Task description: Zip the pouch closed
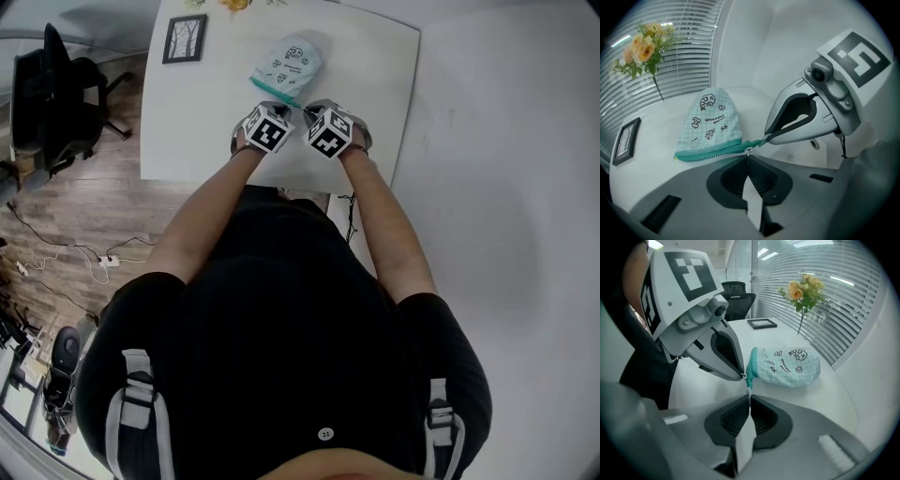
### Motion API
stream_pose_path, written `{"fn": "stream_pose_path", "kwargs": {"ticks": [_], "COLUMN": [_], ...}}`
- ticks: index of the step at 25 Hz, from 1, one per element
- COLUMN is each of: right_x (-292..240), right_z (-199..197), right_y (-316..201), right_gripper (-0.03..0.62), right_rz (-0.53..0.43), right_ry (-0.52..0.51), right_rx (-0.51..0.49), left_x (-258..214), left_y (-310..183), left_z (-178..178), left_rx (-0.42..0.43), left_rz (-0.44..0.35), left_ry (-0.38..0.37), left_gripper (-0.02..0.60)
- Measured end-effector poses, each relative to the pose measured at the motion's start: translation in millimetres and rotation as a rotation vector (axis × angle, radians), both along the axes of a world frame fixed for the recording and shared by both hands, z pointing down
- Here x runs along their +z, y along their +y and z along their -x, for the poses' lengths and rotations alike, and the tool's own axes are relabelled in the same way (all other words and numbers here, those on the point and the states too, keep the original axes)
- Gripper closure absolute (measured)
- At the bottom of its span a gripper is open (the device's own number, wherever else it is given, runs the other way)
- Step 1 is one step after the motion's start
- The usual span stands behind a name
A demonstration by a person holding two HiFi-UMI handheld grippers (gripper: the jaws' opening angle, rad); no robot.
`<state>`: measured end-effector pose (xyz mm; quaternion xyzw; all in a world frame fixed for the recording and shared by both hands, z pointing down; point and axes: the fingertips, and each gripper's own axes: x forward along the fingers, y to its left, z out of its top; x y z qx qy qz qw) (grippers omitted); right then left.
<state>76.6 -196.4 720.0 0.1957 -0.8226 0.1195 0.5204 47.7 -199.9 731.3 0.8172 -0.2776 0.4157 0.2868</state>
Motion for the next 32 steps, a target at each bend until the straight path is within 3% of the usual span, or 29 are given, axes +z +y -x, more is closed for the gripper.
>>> {"fn": "stream_pose_path", "kwargs": {"ticks": [32], "right_x": [9.1], "right_z": [-19.0], "right_y": [-1.9], "right_gripper": [0.576], "right_rz": [-0.015], "right_ry": [0.060], "right_rx": [0.005], "left_x": [7.0], "left_y": [-7.5], "left_z": [33.6], "left_rx": [-0.073], "left_rz": [0.001], "left_ry": [-0.040], "left_gripper": [0.574]}}
